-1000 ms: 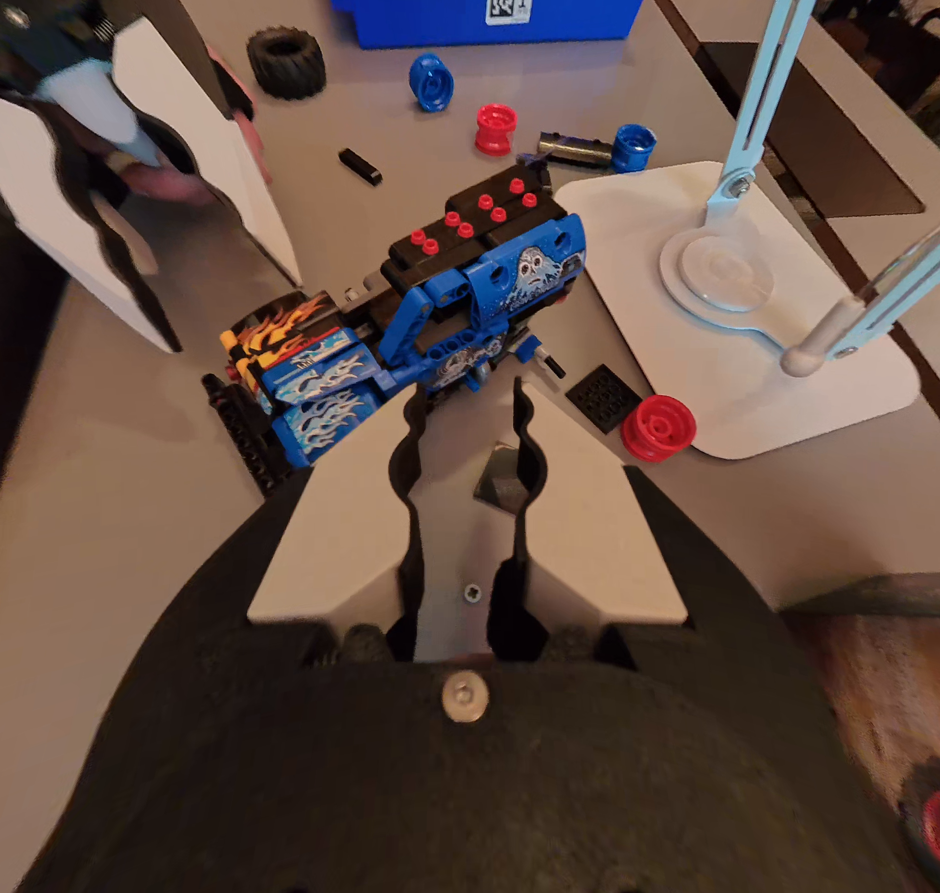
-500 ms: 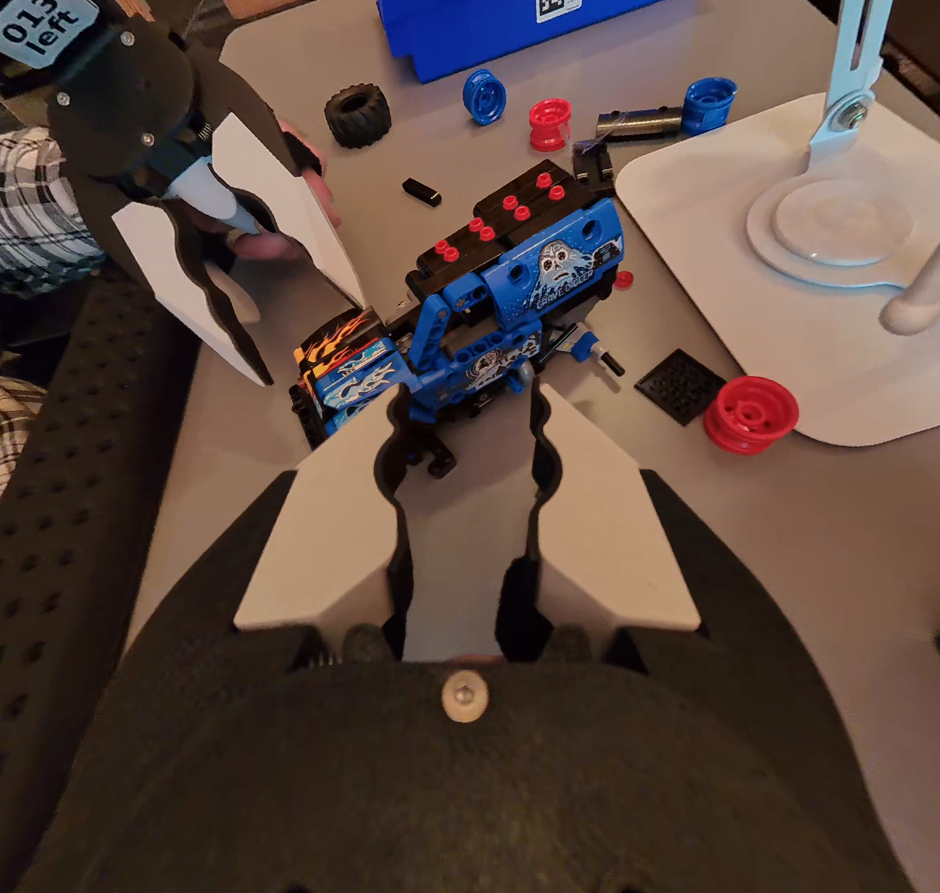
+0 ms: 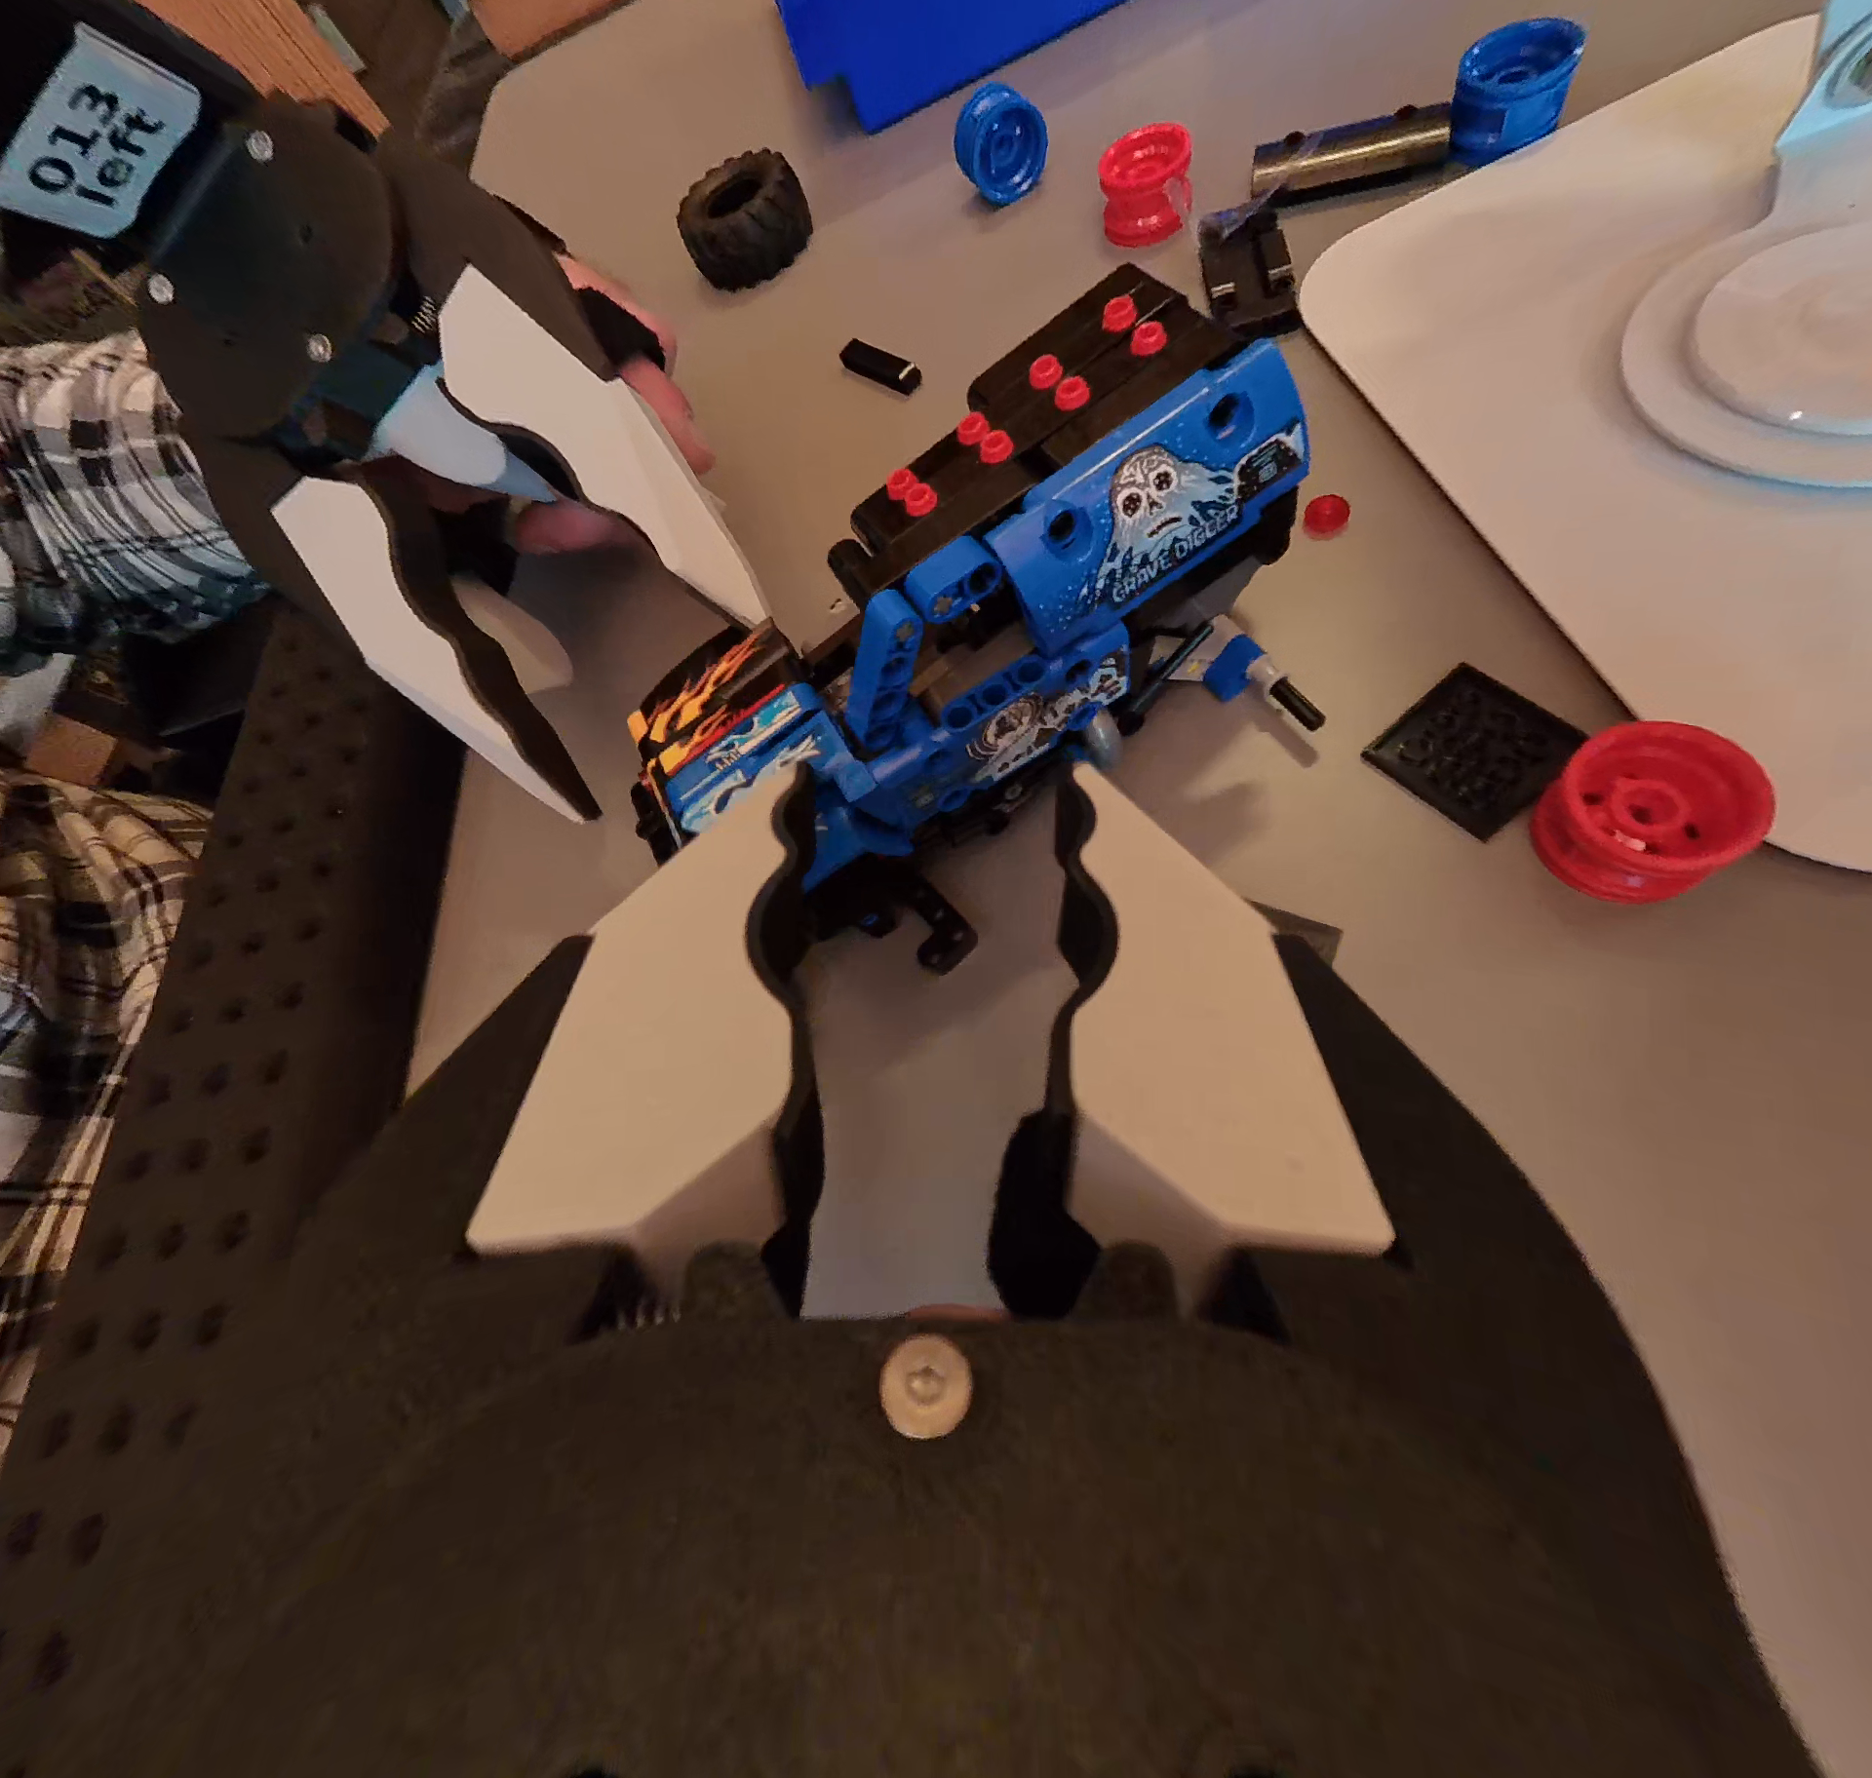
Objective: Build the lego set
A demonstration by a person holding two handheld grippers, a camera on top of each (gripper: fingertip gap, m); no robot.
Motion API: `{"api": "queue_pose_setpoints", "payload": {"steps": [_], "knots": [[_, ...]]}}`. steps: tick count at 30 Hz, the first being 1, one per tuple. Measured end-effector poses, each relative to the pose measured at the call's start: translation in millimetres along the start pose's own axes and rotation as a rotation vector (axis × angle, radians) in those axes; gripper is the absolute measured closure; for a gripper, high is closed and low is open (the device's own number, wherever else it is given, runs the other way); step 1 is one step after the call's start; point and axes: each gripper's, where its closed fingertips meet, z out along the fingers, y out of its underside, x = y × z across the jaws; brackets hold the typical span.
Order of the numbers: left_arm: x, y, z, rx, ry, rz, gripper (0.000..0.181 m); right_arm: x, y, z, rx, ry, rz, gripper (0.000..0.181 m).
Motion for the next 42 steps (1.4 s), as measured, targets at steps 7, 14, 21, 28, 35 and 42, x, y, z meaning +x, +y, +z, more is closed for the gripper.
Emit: {"api": "queue_pose_setpoints", "payload": {"steps": [7, 14, 21, 28, 35, 42], "knots": [[11.7, -5.3, 7.1, 0.005, 0.033, 0.018, 0.116, -2.5, -1.5, -5.5, 0.024, -0.038, 0.005, 0.162], [25.0, -11.3, 14.3, 0.004, 0.061, 0.057, 0.115, -2.3, -2.8, -7.6, 0.042, -0.043, -0.003, 0.172], [18.4, -16.0, 7.9, 0.033, 0.042, 0.042, 0.122, -2.0, -3.1, -8.1, 0.042, -0.035, -0.011, 0.173], [-0.1, -17.9, 5.3, 0.047, -0.028, 0.032, 0.129, -1.9, -3.6, -8.2, 0.038, -0.021, -0.025, 0.173], [-3.5, -13.2, 13.7, -0.002, -0.048, 0.117, 0.133, 1.0, -6.6, -6.3, 0.033, 0.024, -0.027, 0.164], [-4.3, -16.5, 18.5, -0.013, -0.047, 0.17, 0.132, 1.3, -7.8, -4.8, 0.023, 0.054, -0.044, 0.169]]}}
